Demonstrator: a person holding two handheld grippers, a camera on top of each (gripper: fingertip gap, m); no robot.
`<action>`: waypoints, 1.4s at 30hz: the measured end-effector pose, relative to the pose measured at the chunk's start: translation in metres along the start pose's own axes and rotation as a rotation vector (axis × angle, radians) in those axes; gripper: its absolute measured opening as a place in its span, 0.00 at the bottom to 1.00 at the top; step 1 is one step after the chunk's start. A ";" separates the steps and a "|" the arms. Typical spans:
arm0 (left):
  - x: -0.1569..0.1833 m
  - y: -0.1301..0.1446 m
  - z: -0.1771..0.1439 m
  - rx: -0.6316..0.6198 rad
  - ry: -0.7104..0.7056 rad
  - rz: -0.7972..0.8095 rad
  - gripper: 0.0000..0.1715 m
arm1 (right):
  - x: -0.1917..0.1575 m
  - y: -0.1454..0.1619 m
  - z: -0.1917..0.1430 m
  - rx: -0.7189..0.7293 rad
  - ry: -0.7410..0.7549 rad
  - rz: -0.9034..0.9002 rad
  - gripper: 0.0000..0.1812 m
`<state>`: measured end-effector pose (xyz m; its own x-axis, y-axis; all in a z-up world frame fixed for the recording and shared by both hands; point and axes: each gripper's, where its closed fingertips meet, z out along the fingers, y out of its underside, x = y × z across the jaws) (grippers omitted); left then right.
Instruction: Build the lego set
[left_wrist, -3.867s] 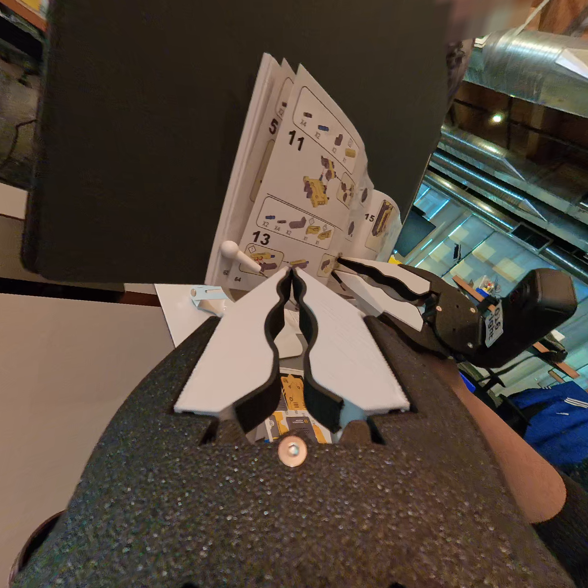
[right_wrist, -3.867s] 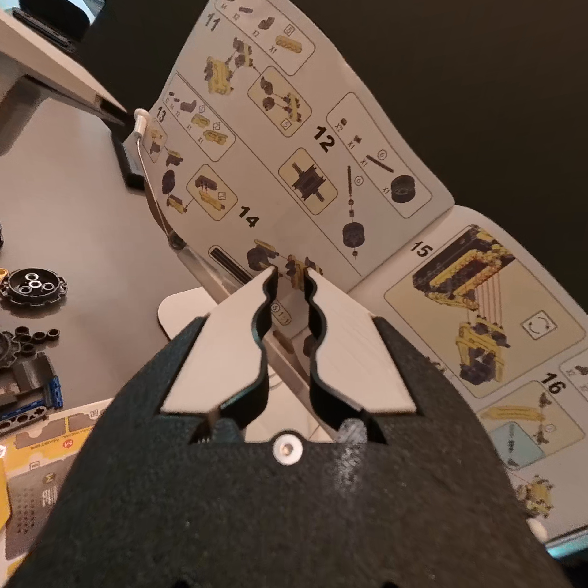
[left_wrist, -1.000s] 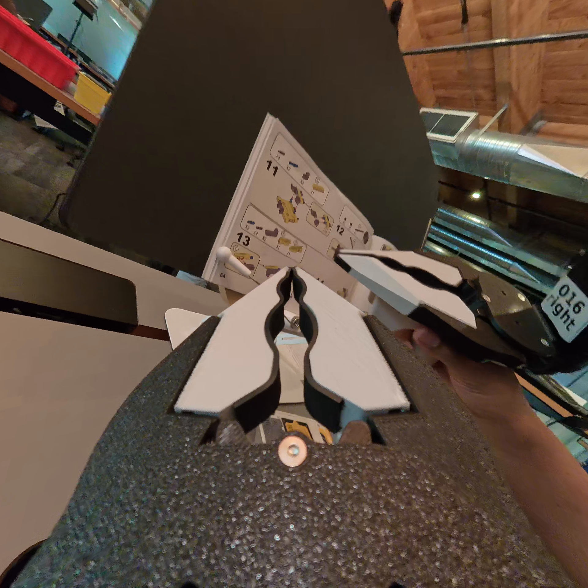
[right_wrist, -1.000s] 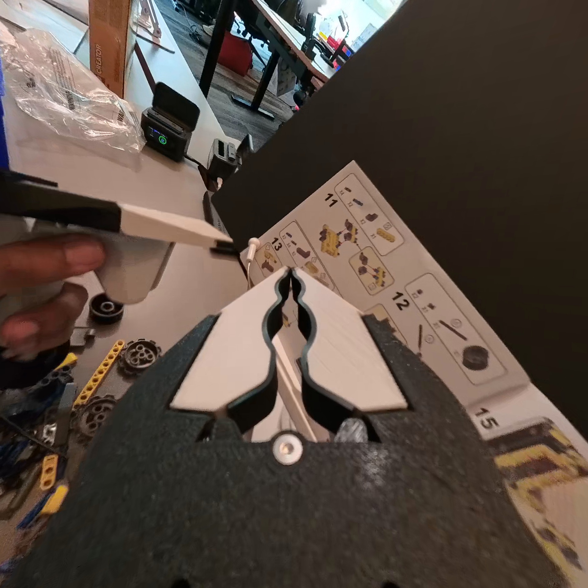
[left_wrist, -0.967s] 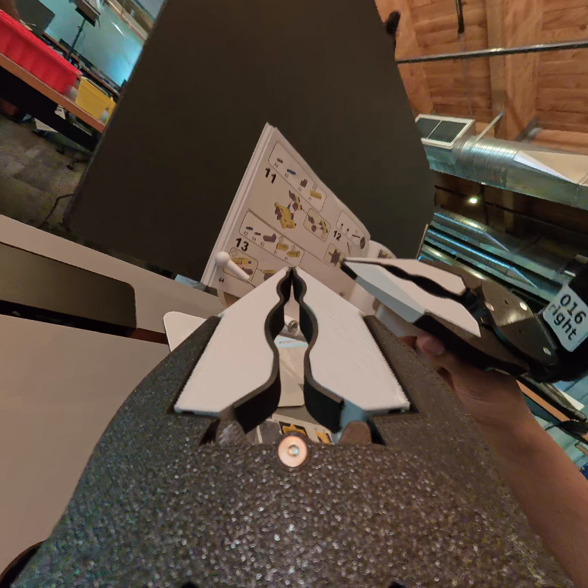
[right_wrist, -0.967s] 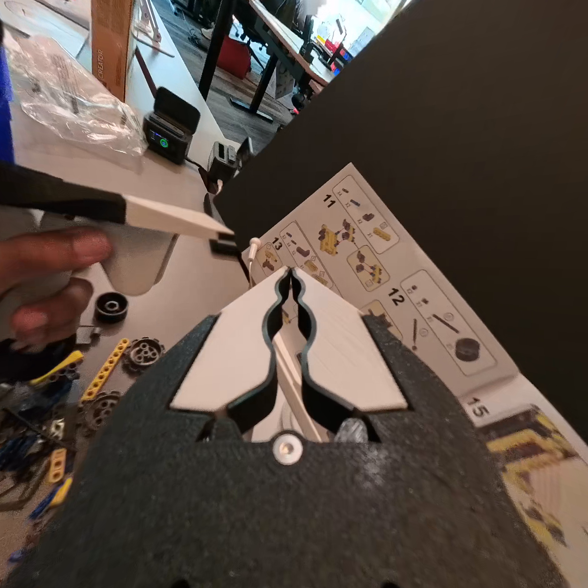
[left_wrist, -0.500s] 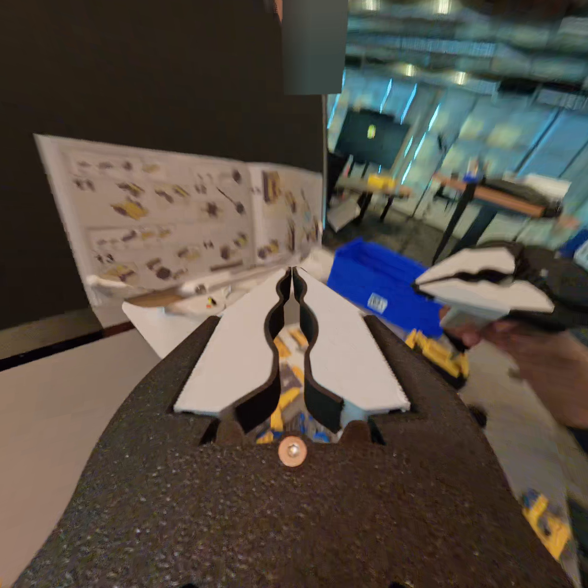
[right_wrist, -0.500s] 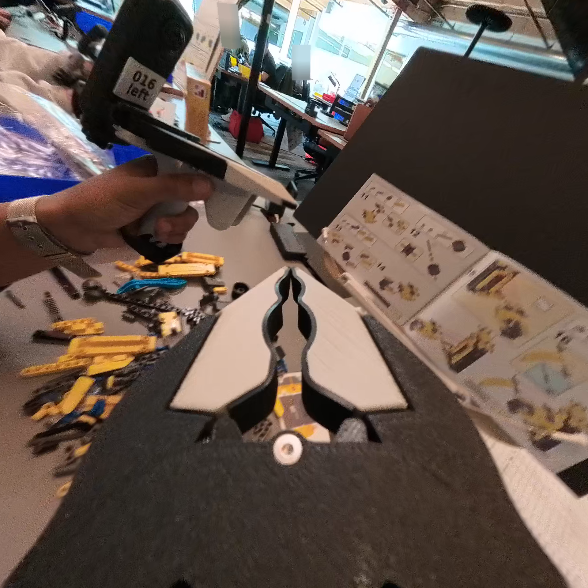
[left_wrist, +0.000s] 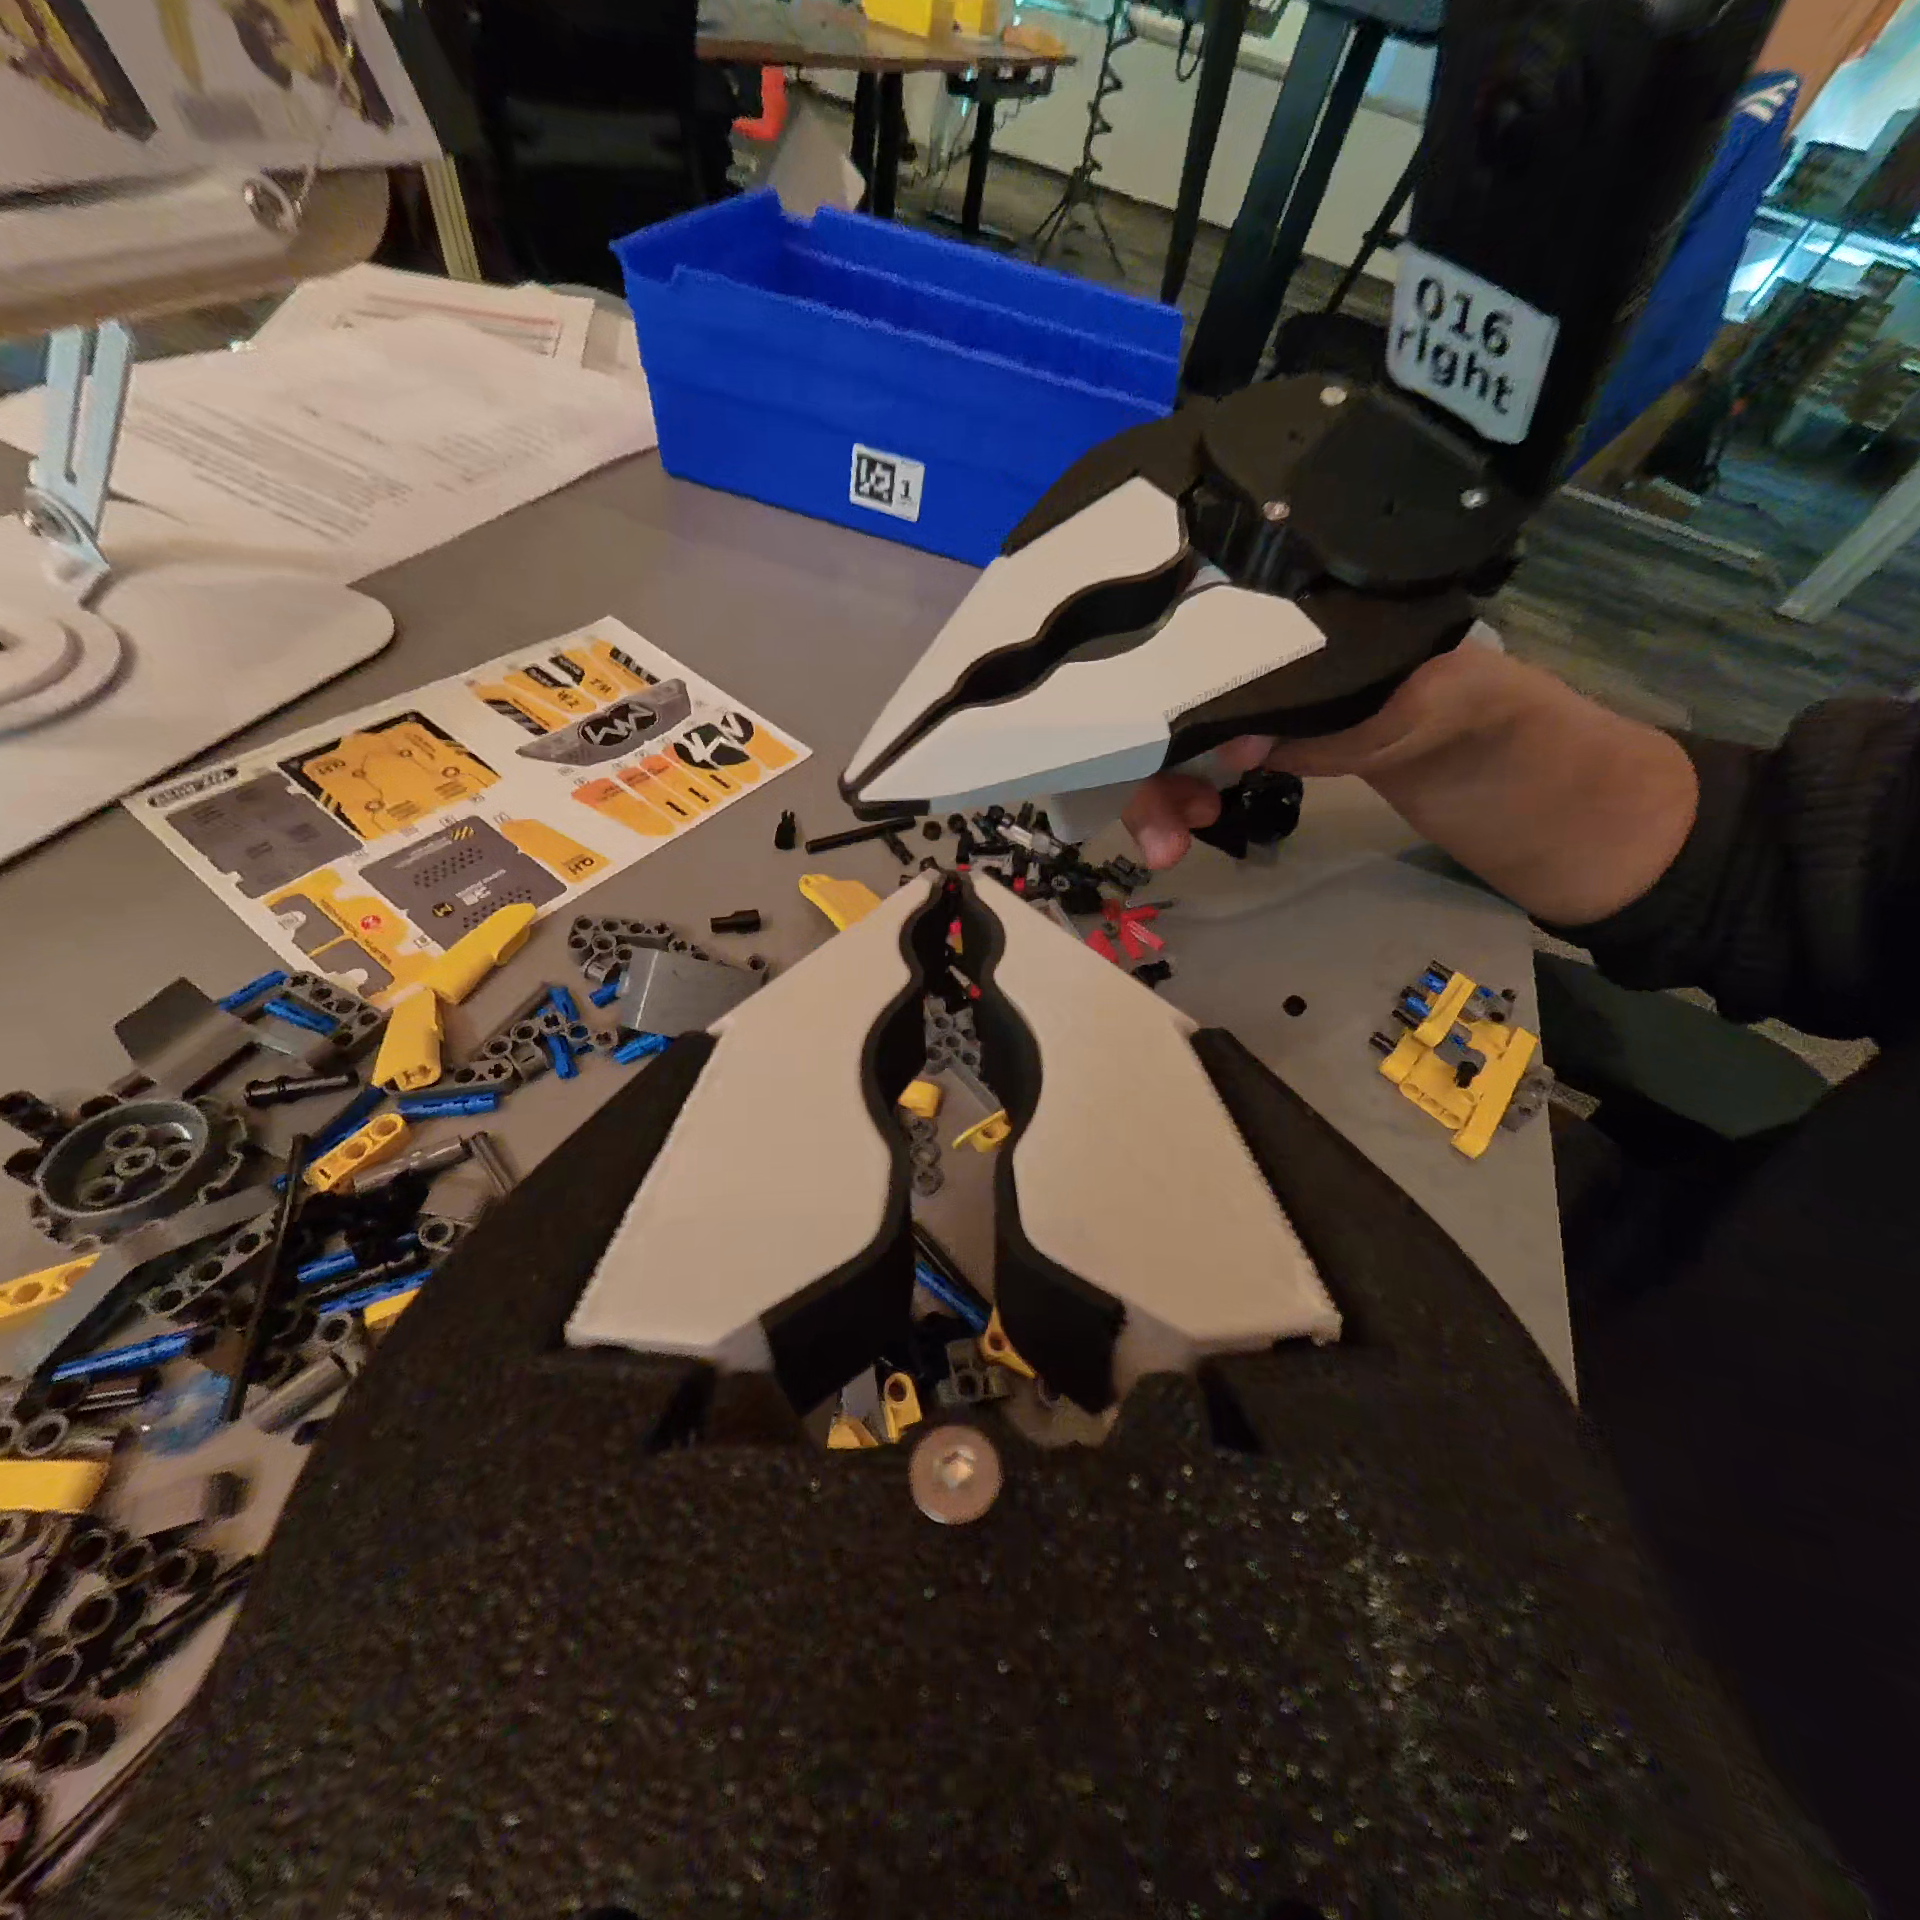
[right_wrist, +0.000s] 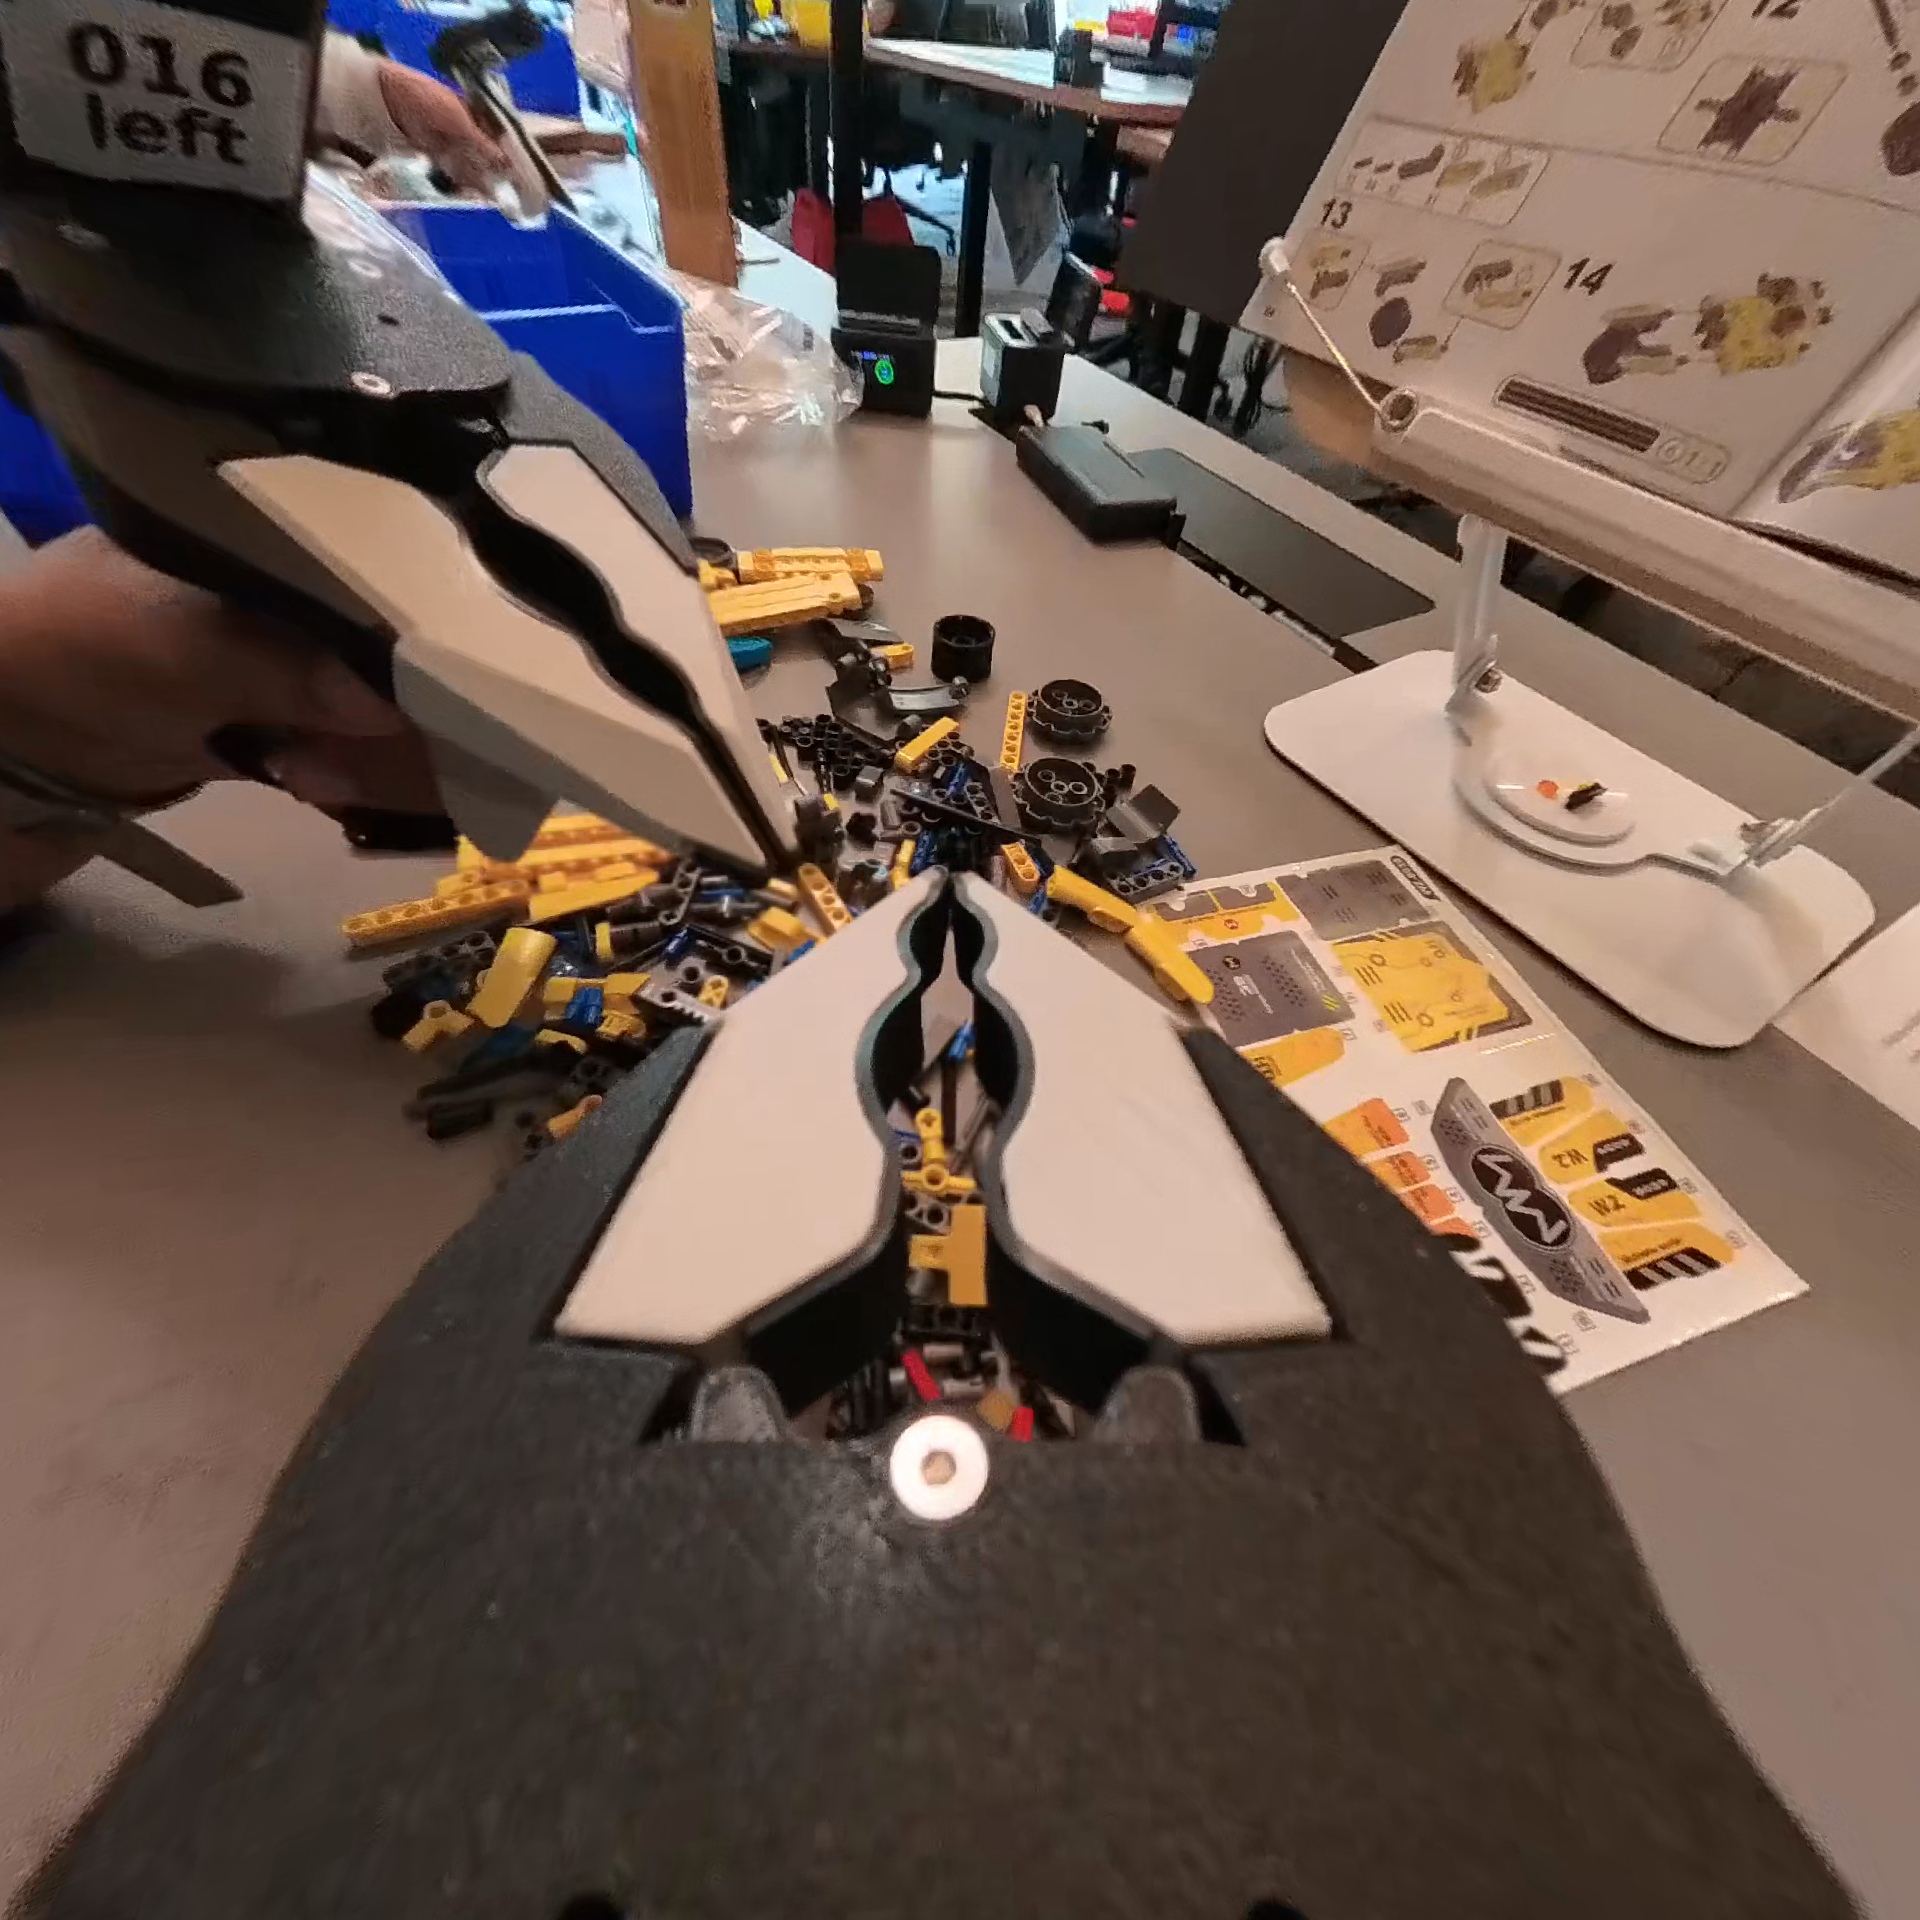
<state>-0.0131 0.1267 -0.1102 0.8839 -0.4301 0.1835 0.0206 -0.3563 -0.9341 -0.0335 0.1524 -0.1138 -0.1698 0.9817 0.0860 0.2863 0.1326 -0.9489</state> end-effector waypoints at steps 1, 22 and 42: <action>-0.001 -0.002 -0.003 0.010 -0.004 0.009 0.00 | 0.000 -0.001 -0.002 0.017 -0.004 0.010 0.00; -0.051 -0.002 -0.025 0.076 -0.197 -0.086 0.01 | 0.000 -0.001 -0.008 0.070 -0.003 -0.006 0.06; -0.051 -0.020 -0.045 0.165 -0.311 -0.109 0.04 | 0.182 0.095 0.056 -0.410 0.408 0.235 0.35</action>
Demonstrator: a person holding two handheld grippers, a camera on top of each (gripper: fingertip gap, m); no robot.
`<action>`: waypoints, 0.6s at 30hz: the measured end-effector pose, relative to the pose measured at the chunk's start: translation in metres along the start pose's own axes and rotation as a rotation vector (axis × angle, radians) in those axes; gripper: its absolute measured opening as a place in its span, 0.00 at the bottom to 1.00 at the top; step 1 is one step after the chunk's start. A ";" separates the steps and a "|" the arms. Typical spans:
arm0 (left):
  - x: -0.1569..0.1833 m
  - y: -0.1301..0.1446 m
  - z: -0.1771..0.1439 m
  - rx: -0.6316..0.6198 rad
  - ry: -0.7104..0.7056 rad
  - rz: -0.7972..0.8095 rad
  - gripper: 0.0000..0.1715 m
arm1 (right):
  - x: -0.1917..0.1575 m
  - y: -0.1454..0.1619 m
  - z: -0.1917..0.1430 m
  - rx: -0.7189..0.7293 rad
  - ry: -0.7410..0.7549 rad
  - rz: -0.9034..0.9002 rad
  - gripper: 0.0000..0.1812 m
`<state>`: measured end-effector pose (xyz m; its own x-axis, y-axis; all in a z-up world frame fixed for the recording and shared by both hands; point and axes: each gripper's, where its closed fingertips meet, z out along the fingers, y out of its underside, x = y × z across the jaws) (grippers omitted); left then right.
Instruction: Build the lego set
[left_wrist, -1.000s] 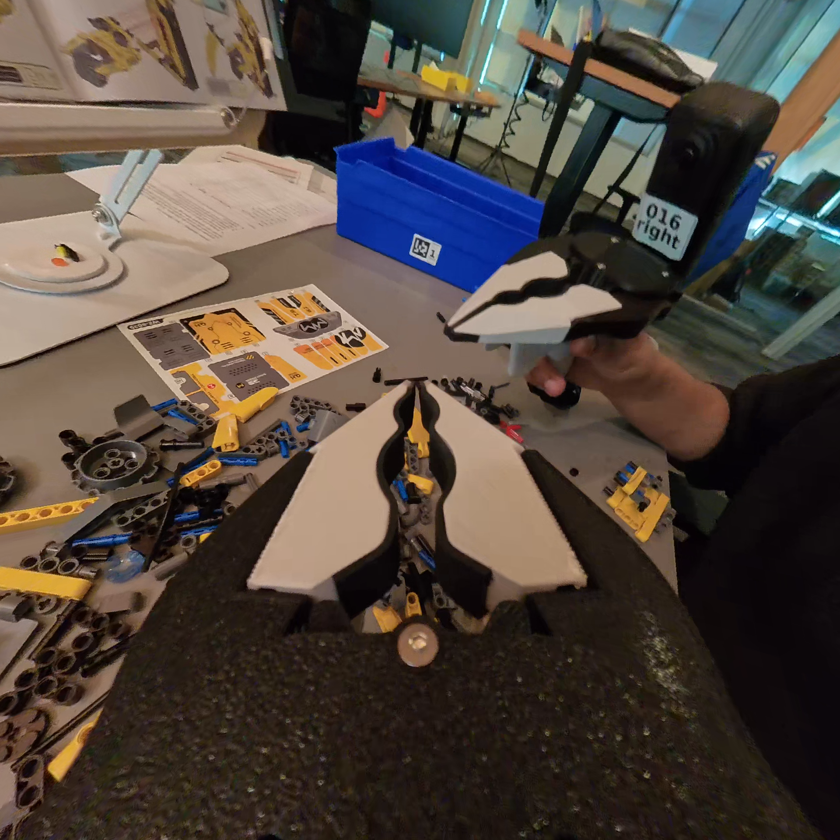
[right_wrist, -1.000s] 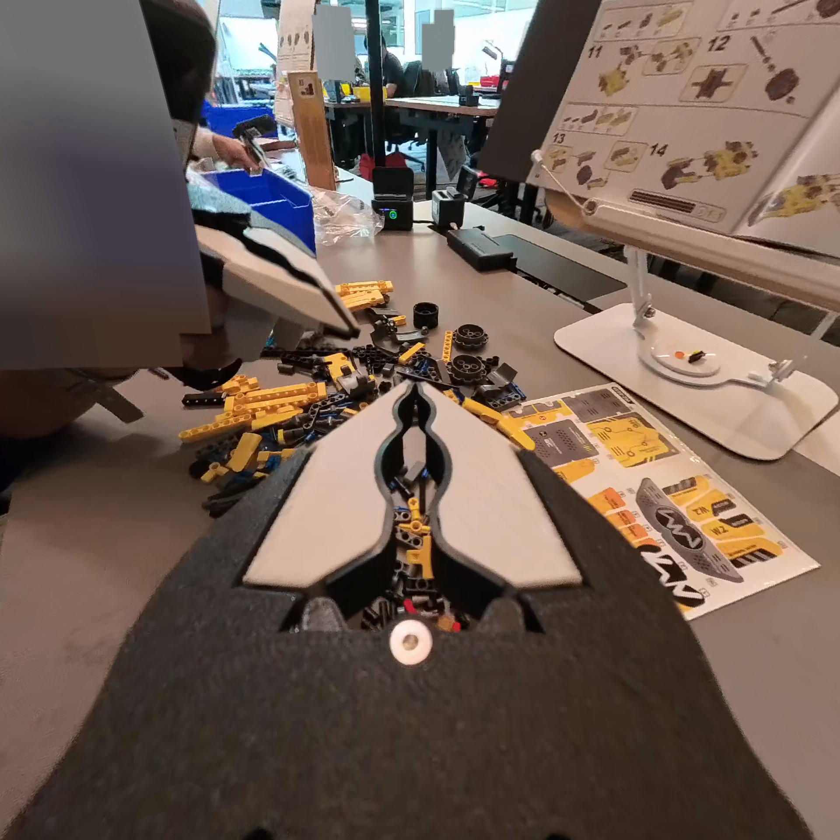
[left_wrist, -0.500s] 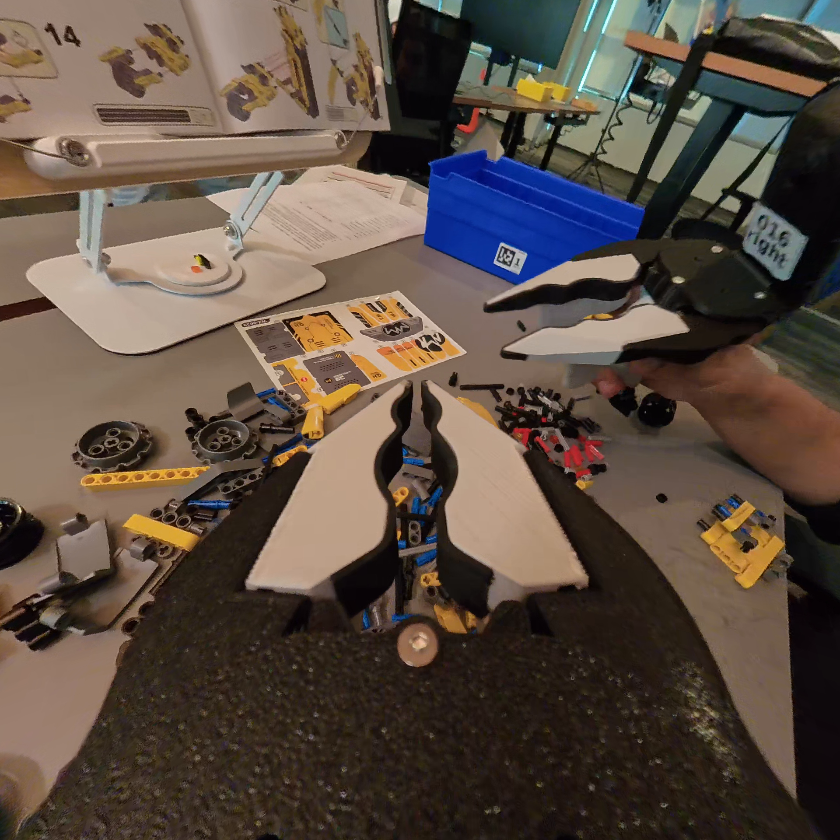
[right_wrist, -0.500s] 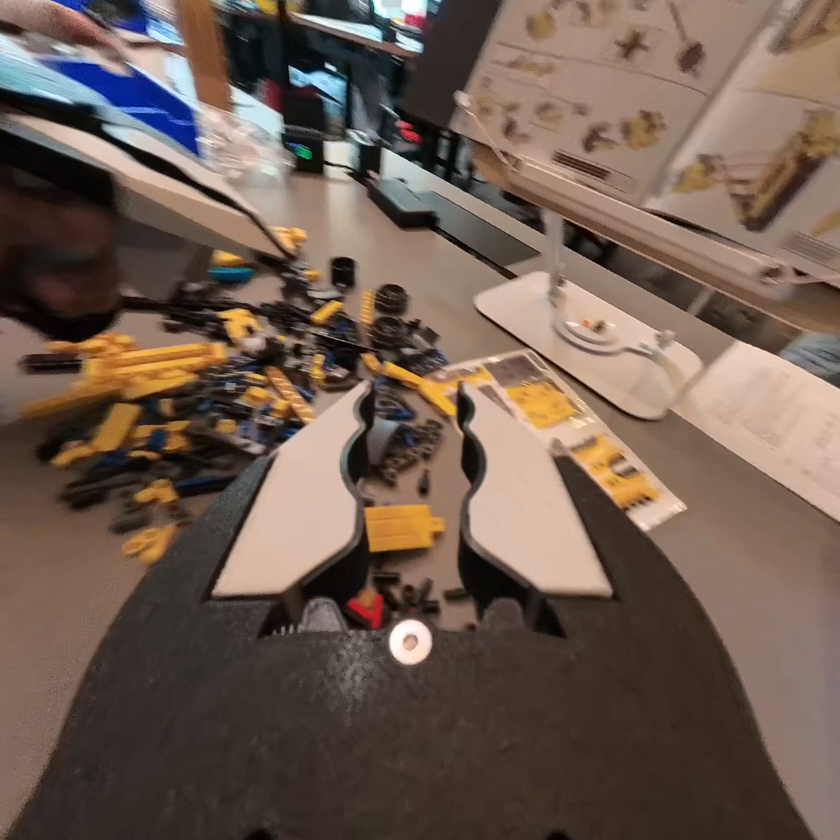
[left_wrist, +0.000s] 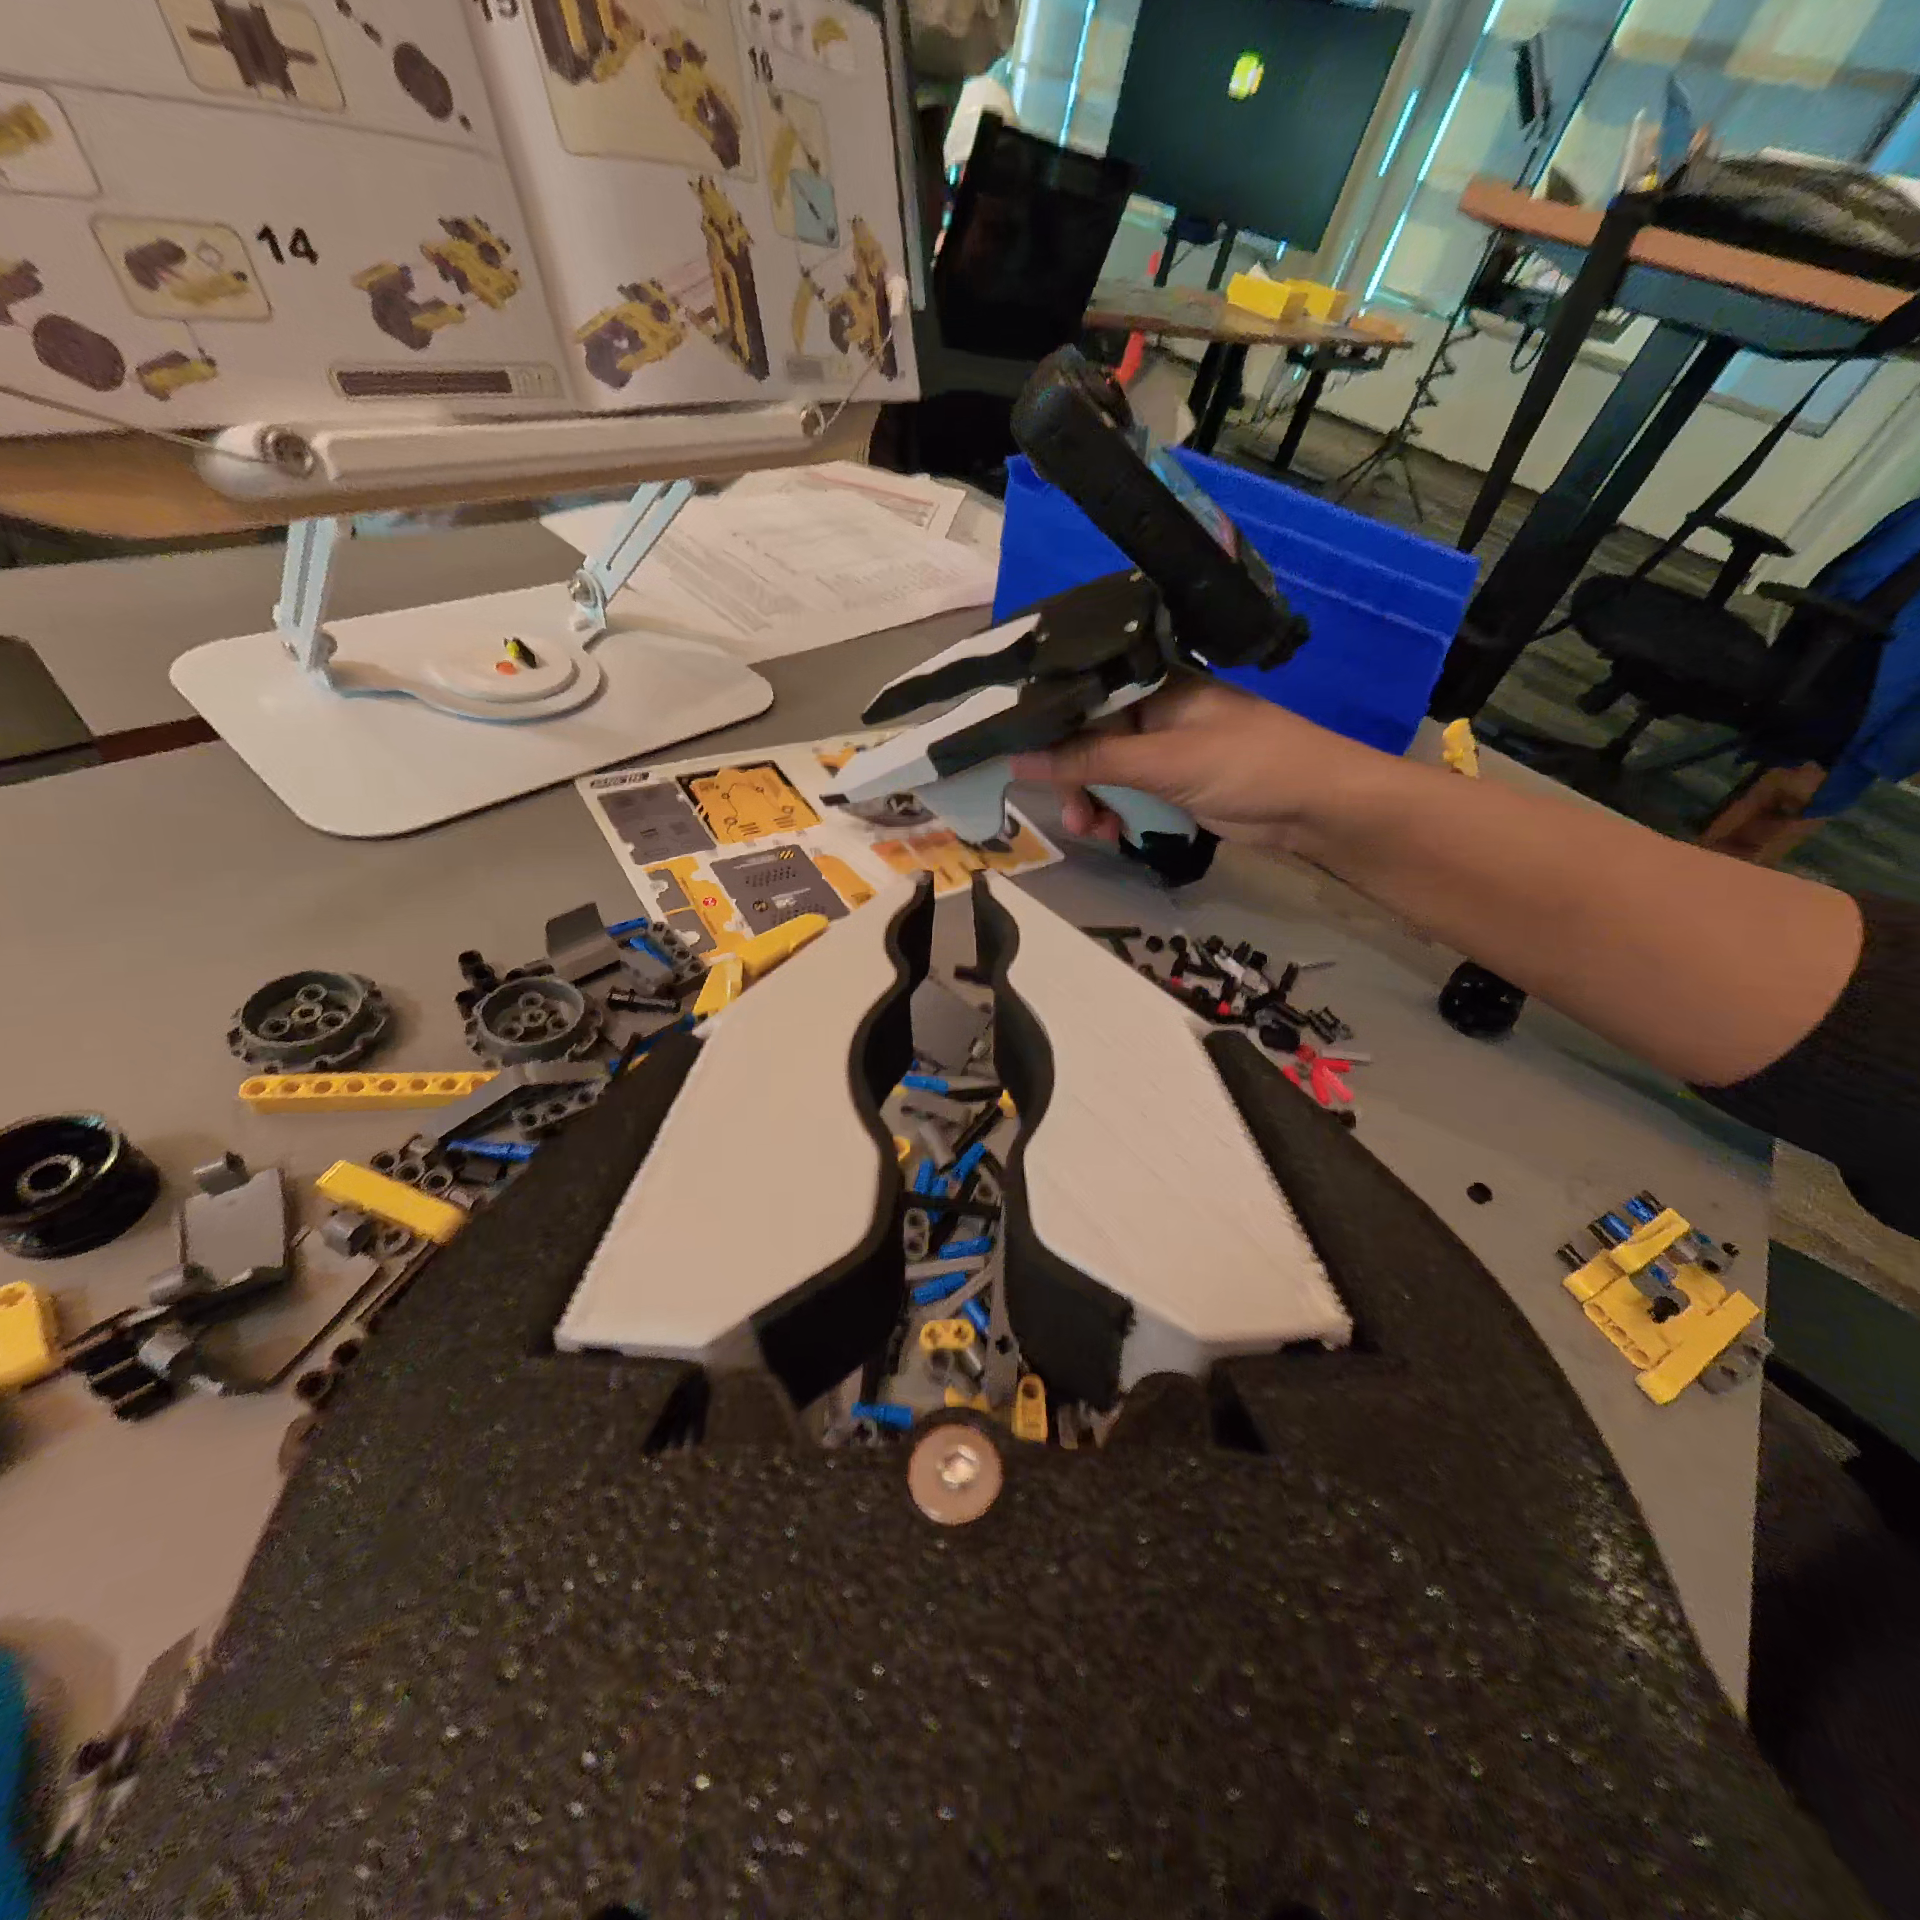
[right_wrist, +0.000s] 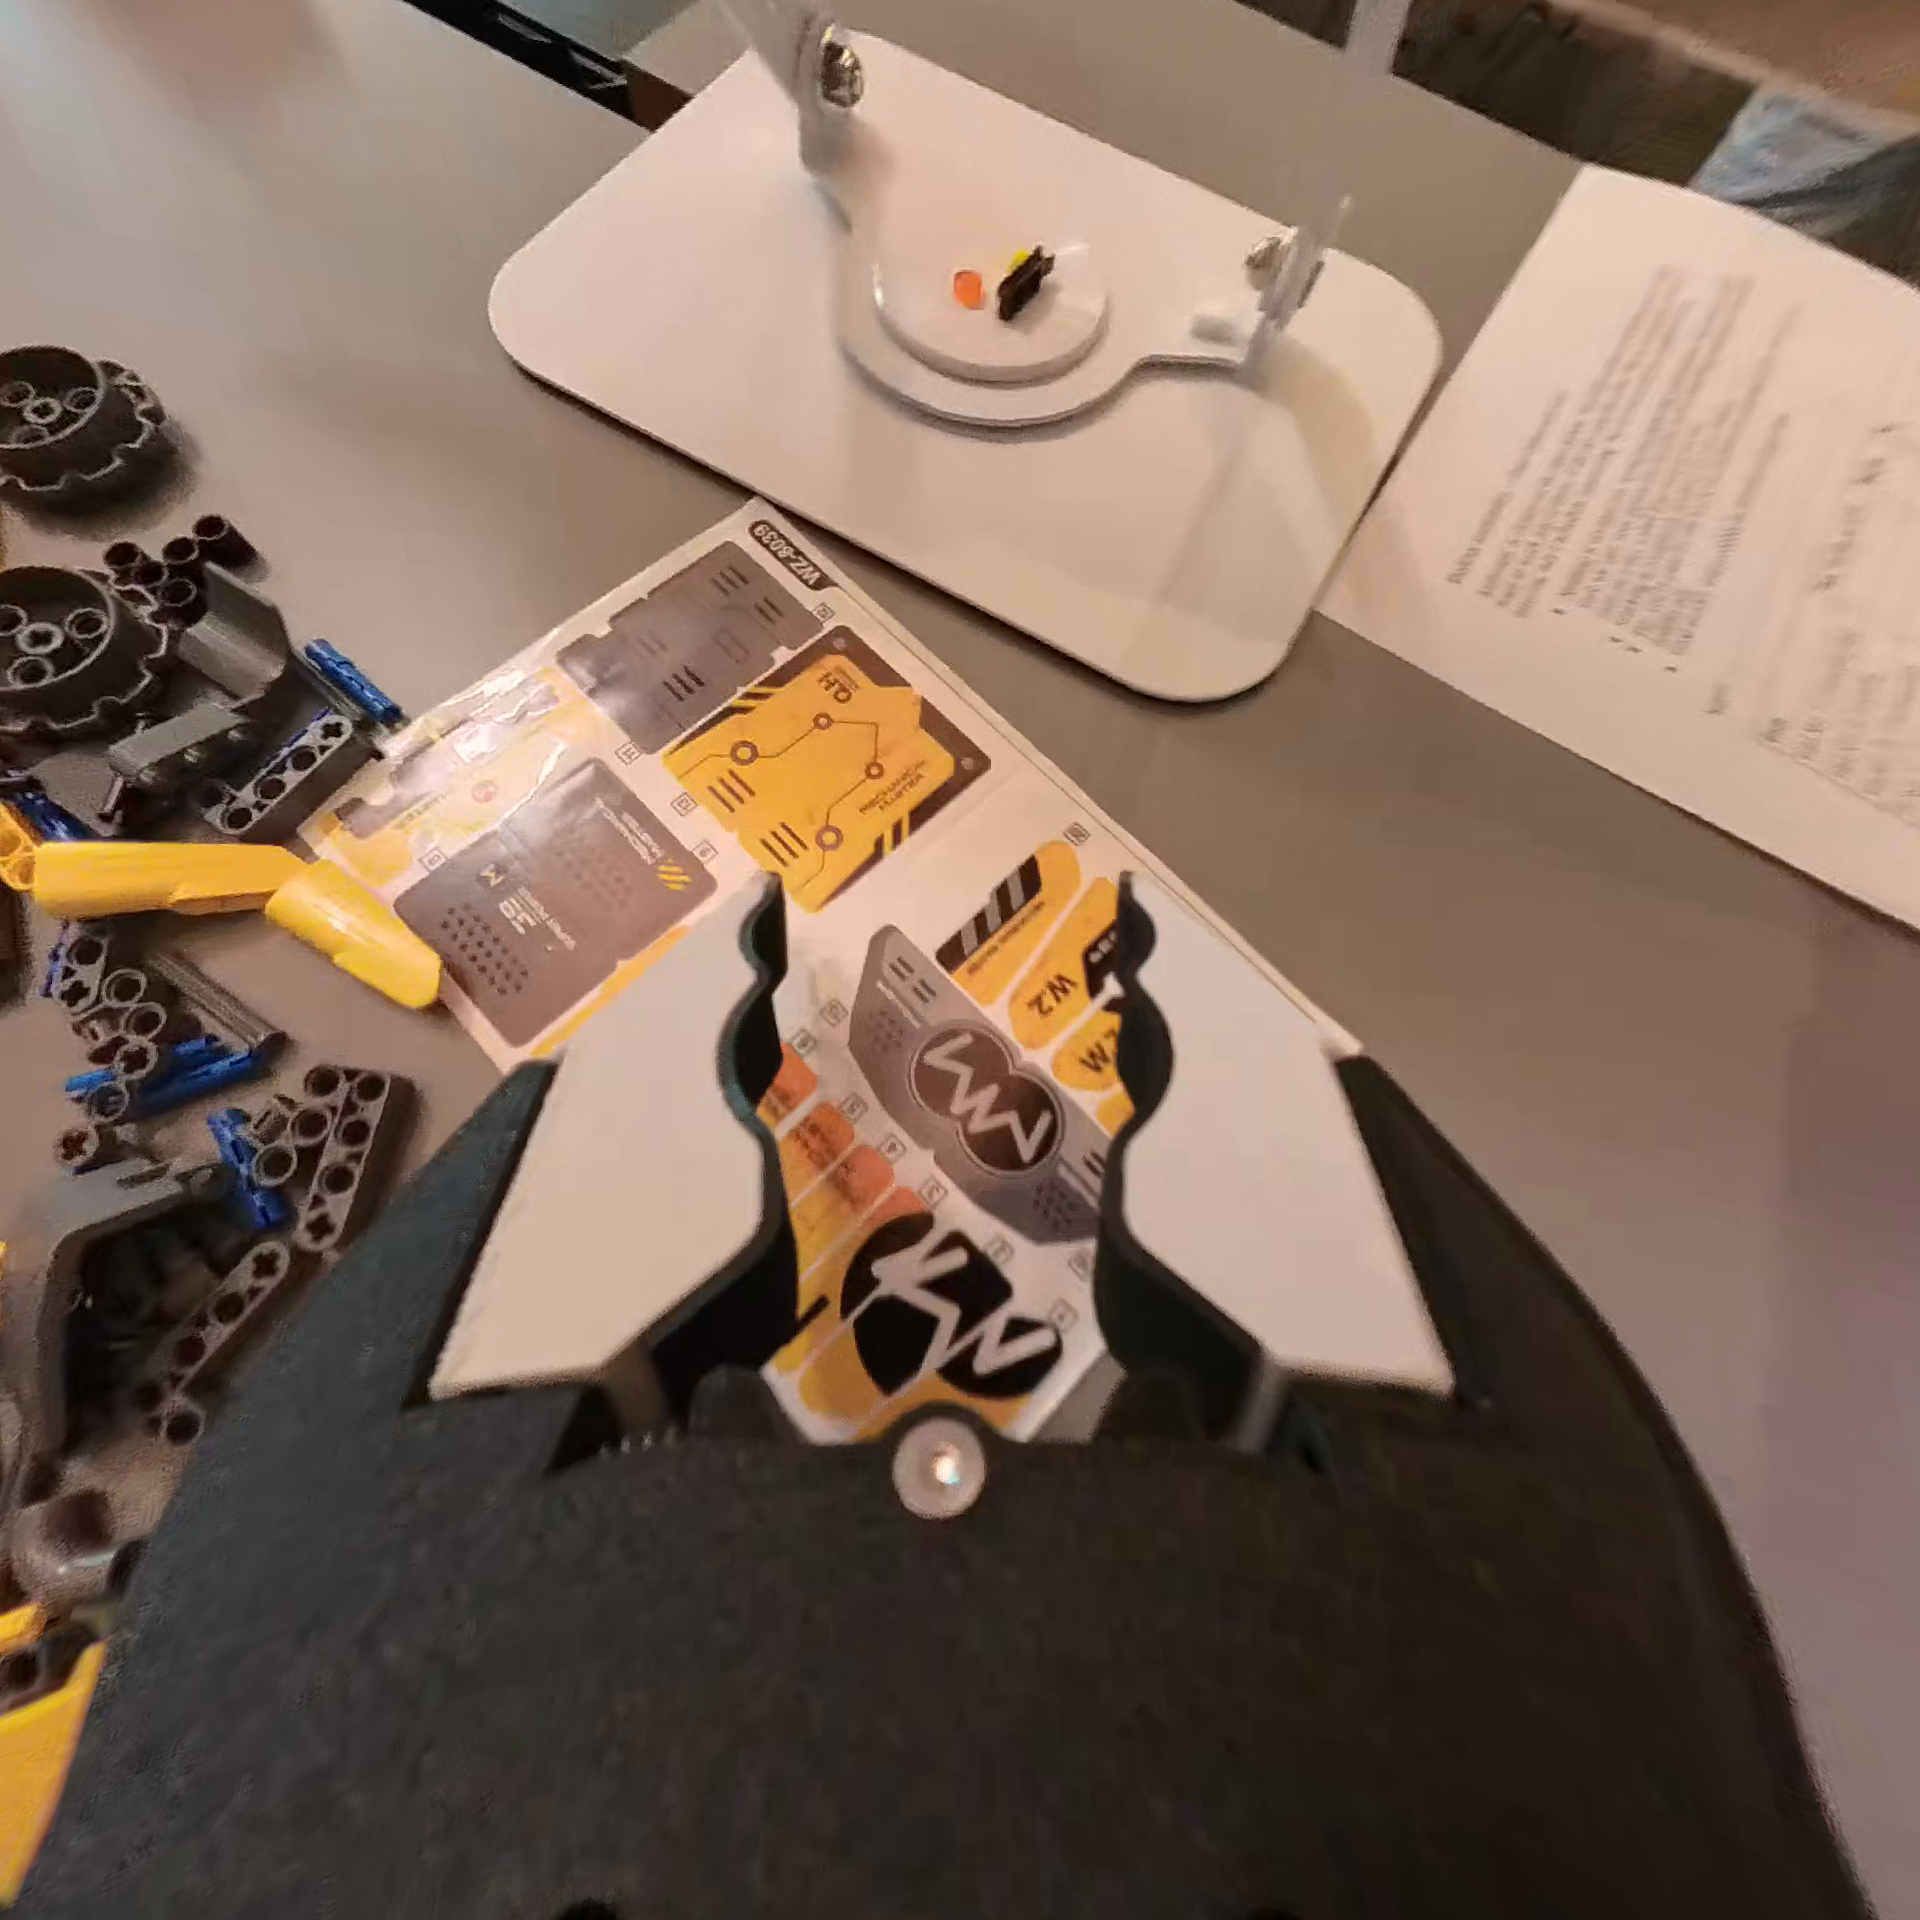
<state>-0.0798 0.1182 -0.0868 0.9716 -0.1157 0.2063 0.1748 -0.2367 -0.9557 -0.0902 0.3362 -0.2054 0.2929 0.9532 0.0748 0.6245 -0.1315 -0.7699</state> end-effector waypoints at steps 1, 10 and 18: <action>-0.001 0.001 -0.002 -0.025 0.001 -0.006 0.04 | -0.001 0.002 0.005 -0.007 -0.016 0.006 0.35; -0.007 -0.022 -0.014 0.001 -0.002 -0.035 0.04 | 0.017 0.023 0.003 -0.047 0.040 0.074 0.48; -0.013 -0.033 0.015 -0.069 -0.076 -0.040 0.04 | 0.017 0.027 0.001 -0.053 0.037 0.116 0.48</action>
